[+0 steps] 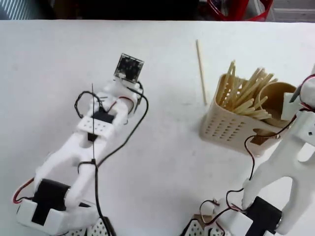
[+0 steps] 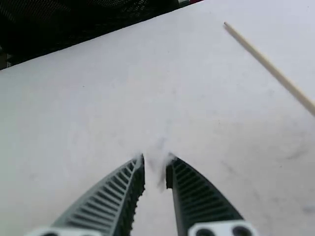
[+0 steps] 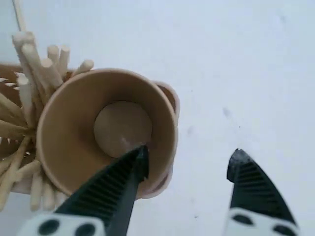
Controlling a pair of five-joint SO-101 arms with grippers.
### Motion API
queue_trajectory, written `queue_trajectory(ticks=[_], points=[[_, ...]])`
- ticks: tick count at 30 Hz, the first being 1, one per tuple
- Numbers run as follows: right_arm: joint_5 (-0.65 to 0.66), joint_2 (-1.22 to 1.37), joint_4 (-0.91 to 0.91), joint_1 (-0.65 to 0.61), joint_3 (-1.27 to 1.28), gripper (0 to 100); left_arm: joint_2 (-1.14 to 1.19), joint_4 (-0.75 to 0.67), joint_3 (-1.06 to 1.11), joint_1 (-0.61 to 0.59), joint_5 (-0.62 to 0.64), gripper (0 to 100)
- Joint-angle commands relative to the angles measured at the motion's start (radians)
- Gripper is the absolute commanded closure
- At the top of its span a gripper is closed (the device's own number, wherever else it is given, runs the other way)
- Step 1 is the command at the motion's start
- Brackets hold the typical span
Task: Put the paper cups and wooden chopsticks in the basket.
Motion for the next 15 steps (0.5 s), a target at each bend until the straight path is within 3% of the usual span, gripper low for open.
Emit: queue_trajectory(ticks=[1,11,15], points=[[-0.005,-0.004,-0.044,0.018,0.032,74.0,-0.044,-0.023,-0.009,-0.002,0.003,91],[-0.005,0.165,-0.140,0.012,0.140,75.5,-0.044,-0.023,-0.009,-0.004,0.003,91],[-0.005,0.219,-0.139,0.012,0.140,91.8,-0.044,-0.023,-0.009,-0.004,0.003,91]])
